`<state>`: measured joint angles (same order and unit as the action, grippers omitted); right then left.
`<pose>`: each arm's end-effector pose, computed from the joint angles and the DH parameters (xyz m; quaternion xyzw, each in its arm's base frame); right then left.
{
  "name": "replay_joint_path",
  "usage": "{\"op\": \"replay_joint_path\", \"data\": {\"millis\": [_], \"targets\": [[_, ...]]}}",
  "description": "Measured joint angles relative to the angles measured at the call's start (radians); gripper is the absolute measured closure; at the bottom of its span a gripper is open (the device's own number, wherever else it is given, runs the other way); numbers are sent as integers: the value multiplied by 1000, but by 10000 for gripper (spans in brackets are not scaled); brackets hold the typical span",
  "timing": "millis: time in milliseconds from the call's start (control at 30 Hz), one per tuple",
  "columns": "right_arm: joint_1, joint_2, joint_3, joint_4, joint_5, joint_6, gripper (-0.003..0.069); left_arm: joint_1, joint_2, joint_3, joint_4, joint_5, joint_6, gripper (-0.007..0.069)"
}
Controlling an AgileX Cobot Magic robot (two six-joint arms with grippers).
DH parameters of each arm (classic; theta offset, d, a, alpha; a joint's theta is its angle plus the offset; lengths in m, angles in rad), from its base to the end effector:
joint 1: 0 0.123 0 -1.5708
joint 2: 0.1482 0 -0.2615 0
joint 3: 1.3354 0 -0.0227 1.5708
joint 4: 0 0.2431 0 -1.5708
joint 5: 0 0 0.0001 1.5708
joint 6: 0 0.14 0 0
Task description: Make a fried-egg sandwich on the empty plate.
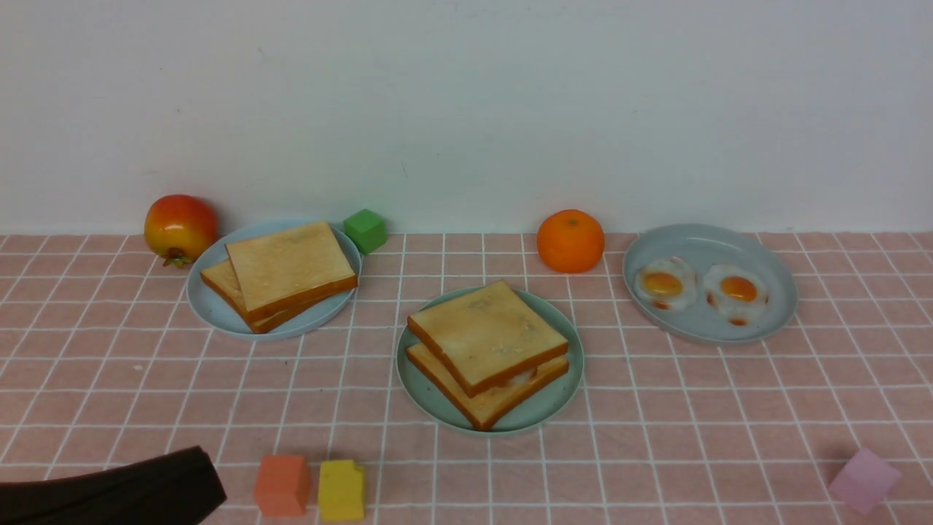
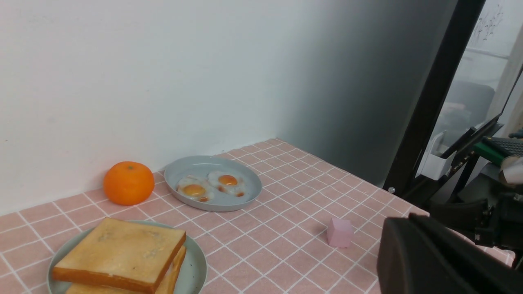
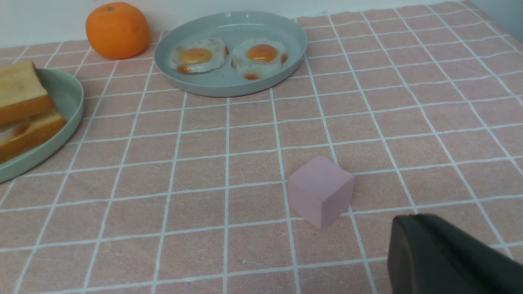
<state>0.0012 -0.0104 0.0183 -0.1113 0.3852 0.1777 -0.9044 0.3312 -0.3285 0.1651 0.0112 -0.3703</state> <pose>0.1150 -0.0057 0.1589 0.0419 0.8048 0.0056 0.5921 0.0917 -0.1161 0.2969 0.2325 0.6397 -0.3854 0.6230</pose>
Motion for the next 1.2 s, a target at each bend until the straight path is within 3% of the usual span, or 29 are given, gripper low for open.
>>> {"op": "replay_joint_path", "data": {"millis": [133, 167, 300, 333, 433, 567, 767, 1200], "targets": [[0, 0, 0, 0, 0, 0, 658, 39, -1, 0, -4, 0, 19, 637], [0, 0, 0, 0, 0, 0, 657, 89, -11, 8, -14, 0, 31, 637], [0, -1, 0, 0, 0, 0, 655, 347, -70, 60, -67, 26, 39, 637], [0, -1, 0, 0, 0, 0, 655, 473, -109, 93, -89, 46, 40, 637], [0, -1, 0, 0, 0, 0, 654, 716, -209, 175, -104, 106, 41, 637], [0, -1, 0, 0, 0, 0, 652, 904, -330, 310, -135, 205, 41, 637], [-1, -1, 0, 0, 0, 0, 652, 954, -342, 360, -181, 373, 43, 637], [-1, -1, 0, 0, 0, 0, 646, 954, -342, 360, -187, 375, 44, 637]]}}
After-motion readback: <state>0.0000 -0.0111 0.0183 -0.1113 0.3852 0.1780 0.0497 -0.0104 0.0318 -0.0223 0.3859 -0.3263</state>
